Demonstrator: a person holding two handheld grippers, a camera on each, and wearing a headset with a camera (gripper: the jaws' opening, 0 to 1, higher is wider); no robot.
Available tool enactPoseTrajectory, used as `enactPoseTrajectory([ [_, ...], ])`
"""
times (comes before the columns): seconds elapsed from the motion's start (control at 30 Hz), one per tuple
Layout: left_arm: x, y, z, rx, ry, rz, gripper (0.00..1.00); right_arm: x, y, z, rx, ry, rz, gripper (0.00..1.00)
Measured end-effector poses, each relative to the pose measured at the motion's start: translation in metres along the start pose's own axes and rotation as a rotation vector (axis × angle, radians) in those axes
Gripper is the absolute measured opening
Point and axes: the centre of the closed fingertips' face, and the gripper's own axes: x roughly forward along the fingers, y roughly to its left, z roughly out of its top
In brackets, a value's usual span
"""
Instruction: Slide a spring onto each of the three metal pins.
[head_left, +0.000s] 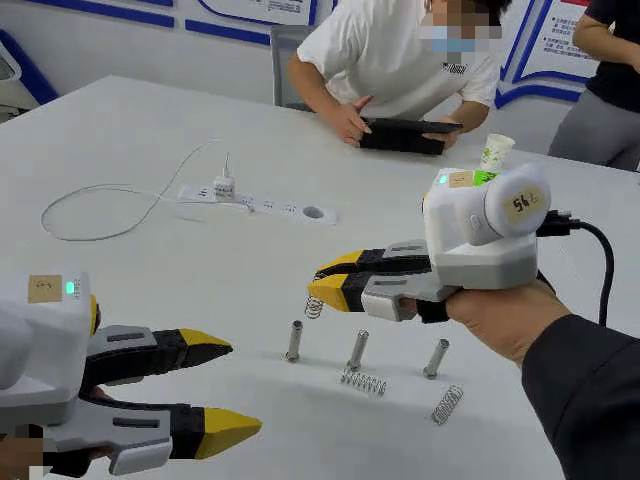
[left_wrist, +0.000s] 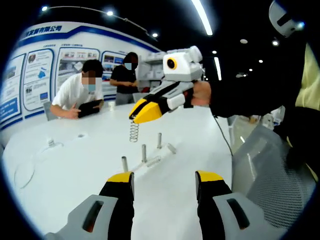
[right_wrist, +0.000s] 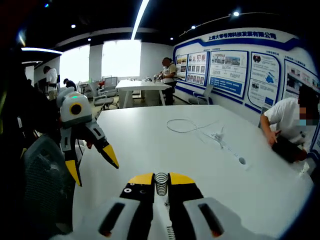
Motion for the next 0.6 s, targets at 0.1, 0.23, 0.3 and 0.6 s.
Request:
enactPoseTrajectory([
  [0.1,0.0,0.001,-0.001,-0.01,-0.005,0.007,0.51,0.006,-0.004,-0.001,0.005,-0.003,-0.007,0.11],
  [0.23,0.0,0.002,-0.002,-0.018,-0.006,0.012,0.52,0.015,-0.01,-0.006,0.01,0.006,-0.017,0.11],
  [0.3,0.0,0.002,-0.003,-0.021,-0.004,0.013,0.52,0.019,-0.012,-0.011,0.012,0.019,-0.02,0.11],
  [0.6,0.0,0.004,-0.006,-0.034,-0.003,0.02,0.54,0.031,-0.017,-0.024,0.021,0.046,-0.025,0.11],
])
